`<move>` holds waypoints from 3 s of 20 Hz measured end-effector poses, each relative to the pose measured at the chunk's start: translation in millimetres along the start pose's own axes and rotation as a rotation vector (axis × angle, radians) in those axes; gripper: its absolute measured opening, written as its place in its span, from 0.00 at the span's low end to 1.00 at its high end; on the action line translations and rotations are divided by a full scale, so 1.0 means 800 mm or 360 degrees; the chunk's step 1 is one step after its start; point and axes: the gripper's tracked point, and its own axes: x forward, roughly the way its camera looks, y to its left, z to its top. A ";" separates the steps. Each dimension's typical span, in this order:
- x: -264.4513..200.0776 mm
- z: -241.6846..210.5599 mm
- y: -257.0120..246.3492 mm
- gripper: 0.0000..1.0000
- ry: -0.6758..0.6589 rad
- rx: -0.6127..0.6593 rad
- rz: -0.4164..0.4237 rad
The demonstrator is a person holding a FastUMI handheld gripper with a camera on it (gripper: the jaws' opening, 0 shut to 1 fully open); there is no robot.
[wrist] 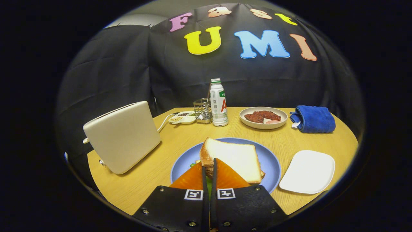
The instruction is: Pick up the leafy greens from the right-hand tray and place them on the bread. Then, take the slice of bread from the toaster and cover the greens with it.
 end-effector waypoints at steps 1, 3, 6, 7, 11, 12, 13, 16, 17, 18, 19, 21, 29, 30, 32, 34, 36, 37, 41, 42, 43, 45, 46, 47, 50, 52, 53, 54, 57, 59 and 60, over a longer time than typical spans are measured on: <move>0.001 -0.002 0.001 0.02 0.0008 0.0002 0.0002; 0.001 -0.005 0.003 0.02 0.0013 -0.0012 -0.0005; 0.002 -0.004 0.004 0.02 -0.0002 -0.0045 -0.0033; 0.001 -0.004 0.004 0.02 -0.0004 -0.0050 -0.0037; 0.001 -0.003 0.005 0.02 -0.0018 -0.0054 -0.0042; 0.000 -0.002 0.005 0.10 -0.0023 -0.0060 -0.0045; -0.001 -0.003 0.008 0.10 -0.0027 -0.0064 -0.0031; -0.001 -0.001 0.009 0.16 -0.0040 -0.0098 -0.0053; -0.003 0.001 0.011 0.16 -0.0049 -0.0104 -0.0046; 0.000 -0.002 0.021 0.22 -0.0044 -0.0094 0.0012; 0.001 -0.008 0.027 0.40 -0.0008 -0.0056 0.0049; 0.000 -0.006 0.024 0.50 -0.0004 0.0006 0.0064; -0.002 -0.003 0.038 0.80 -0.0047 0.0036 0.0138; -0.003 -0.003 0.040 0.83 -0.0049 0.0027 0.0143; -0.003 -0.003 0.041 0.91 -0.0050 0.0017 0.0146; -0.003 -0.003 0.042 0.92 -0.0054 0.0008 0.0140; -0.002 -0.003 0.042 0.92 -0.0054 0.0000 0.0134; -0.002 -0.003 0.042 0.92 -0.0055 -0.0005 0.0131; -0.004 -0.002 0.042 0.92 -0.0065 -0.0023 0.0120; -0.004 -0.002 0.043 0.92 -0.0073 -0.0034 0.0118; -0.007 0.001 0.044 0.93 -0.0090 -0.0050 0.0114; -0.010 0.004 0.043 0.96 -0.0133 -0.0076 0.0087; -0.011 0.003 0.044 0.96 -0.0135 -0.0094 0.0083; -0.010 0.000 0.044 0.96 -0.0117 -0.0107 0.0083; -0.017 0.009 0.041 0.96 -0.0128 -0.0087 0.0088; -0.024 0.027 0.029 0.96 -0.0180 -0.0086 0.0065; -0.029 0.037 0.020 0.96 -0.0214 -0.0090 0.0037; -0.035 0.047 0.008 0.96 -0.0252 -0.0092 0.0002; -0.056 0.079 -0.042 0.96 -0.0373 -0.0102 -0.0153; -0.074 0.098 -0.082 0.96 -0.0452 -0.0112 -0.0284; -0.085 0.106 -0.102 0.96 -0.0489 -0.0119 -0.0352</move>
